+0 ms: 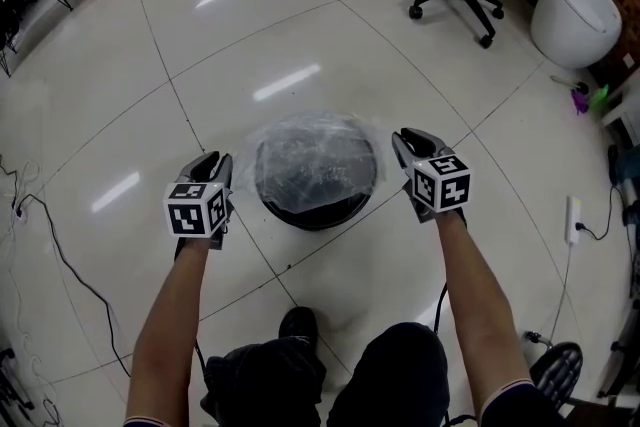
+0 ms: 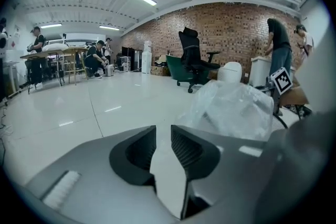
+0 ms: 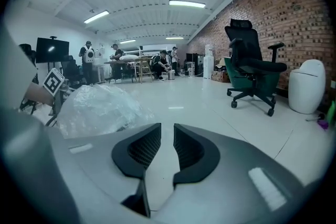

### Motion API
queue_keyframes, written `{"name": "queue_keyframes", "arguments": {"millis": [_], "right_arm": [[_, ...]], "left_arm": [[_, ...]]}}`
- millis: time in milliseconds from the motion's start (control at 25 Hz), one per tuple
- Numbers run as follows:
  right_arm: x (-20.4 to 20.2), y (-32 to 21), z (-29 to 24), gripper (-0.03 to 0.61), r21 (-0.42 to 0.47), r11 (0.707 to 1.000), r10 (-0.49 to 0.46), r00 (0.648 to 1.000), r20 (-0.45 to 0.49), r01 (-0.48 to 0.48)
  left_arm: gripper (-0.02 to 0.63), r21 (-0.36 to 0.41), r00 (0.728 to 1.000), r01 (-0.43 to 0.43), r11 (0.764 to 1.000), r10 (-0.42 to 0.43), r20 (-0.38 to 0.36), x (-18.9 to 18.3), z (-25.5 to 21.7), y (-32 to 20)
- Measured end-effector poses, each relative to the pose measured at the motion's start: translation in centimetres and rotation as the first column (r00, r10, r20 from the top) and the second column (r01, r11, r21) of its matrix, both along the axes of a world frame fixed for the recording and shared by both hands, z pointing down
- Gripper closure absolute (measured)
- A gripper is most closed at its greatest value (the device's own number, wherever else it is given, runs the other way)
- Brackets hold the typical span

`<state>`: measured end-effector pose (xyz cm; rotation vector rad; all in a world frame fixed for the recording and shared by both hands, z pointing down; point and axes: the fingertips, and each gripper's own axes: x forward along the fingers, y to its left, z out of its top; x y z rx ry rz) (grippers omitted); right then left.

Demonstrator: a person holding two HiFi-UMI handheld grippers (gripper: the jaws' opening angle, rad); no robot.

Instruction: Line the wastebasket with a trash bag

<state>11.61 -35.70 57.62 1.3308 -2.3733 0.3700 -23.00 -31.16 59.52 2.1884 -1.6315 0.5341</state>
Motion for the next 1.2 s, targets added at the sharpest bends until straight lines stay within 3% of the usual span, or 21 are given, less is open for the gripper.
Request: {"name": "queue_keyframes", "arguments": {"millis": [400, 640, 880, 1000, 1080, 1200], "right_arm": [[-4.3, -0.4, -5.0, 0.485, 0.033, 0.996, -0.089, 0.993, 0.074, 0.087], [-7.4, -0.9, -5.5, 0.459, 0.001, 0.986, -0.167, 0.983, 0.08, 0.168], [-9.4, -1.6, -3.2, 0.423, -0.112, 0.963, -0.24, 0.97, 0.042, 0.243], [-9.6, -1.7, -1.8, 0.435, -0.16, 0.955, -0.25, 0.968, 0.013, 0.249], [-9.5, -1.5, -1.8, 0.5, -0.158, 0.953, -0.259, 0.966, 0.005, 0.257], [-9.4, -0.9, -2.4, 0.556, -0.13, 0.953, -0.277, 0.961, 0.003, 0.275]], "left_arm": [[0.526, 0.1, 0.996, -0.079, 0.992, 0.082, -0.02, 3.3, -7.3, -1.3], [0.499, 0.078, 0.986, -0.16, 0.984, 0.164, -0.043, 6.5, -8.0, -2.3], [0.445, -0.003, 0.964, -0.263, 0.965, 0.263, -0.051, 9.1, -6.3, -3.1], [0.487, -0.051, 0.948, -0.316, 0.947, 0.313, -0.059, 9.9, -5.2, -2.6], [0.572, -0.049, 0.941, -0.337, 0.94, 0.334, -0.057, 10.3, -5.1, -2.3], [0.6, -0.046, 0.932, -0.36, 0.932, 0.358, -0.048, 11.1, -4.9, -1.8]]}}
